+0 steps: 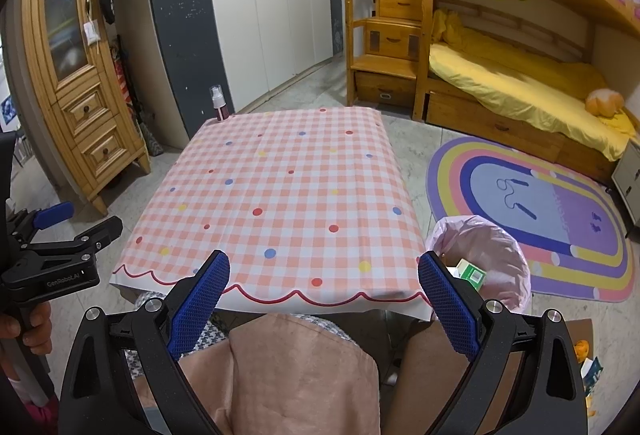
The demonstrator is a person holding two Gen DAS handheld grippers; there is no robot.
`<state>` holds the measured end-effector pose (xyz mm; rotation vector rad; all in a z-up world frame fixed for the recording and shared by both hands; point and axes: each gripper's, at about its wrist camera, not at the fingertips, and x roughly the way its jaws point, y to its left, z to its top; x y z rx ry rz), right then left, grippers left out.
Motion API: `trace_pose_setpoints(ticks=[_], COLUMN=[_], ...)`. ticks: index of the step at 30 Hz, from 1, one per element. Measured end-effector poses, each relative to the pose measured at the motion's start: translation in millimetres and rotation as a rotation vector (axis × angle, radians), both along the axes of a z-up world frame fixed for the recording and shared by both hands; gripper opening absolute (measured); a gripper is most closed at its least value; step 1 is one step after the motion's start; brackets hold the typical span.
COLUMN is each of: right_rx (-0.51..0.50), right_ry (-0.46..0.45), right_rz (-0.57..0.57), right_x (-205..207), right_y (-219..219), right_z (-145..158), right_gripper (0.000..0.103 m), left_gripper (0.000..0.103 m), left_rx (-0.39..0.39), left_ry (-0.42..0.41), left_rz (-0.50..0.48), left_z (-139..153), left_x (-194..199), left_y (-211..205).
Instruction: Collect trash
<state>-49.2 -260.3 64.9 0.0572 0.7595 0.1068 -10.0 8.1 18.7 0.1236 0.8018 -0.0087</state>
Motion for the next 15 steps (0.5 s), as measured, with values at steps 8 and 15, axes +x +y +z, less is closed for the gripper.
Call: trace_pose_setpoints(ticks=[8,15], right_rx=[0.0,-0.006], right_ry=[-0.001,-0.045], right_rz=[-0.001,-0.032], right_x=[0.7,-1.6], right_y=[0.4,-24.8], right_z=[0.4,-12.3], right_gripper=[0.094,0.094], left_gripper=[0.096,0.096], left_rx=[-0.005,-0.042], left_ry=[-0.001,0.028], left_rz=[0.013,-0.009], left_z=[-3.9,-12.7], left_x=[2.2,10.6], left_y=[1.5,2.0])
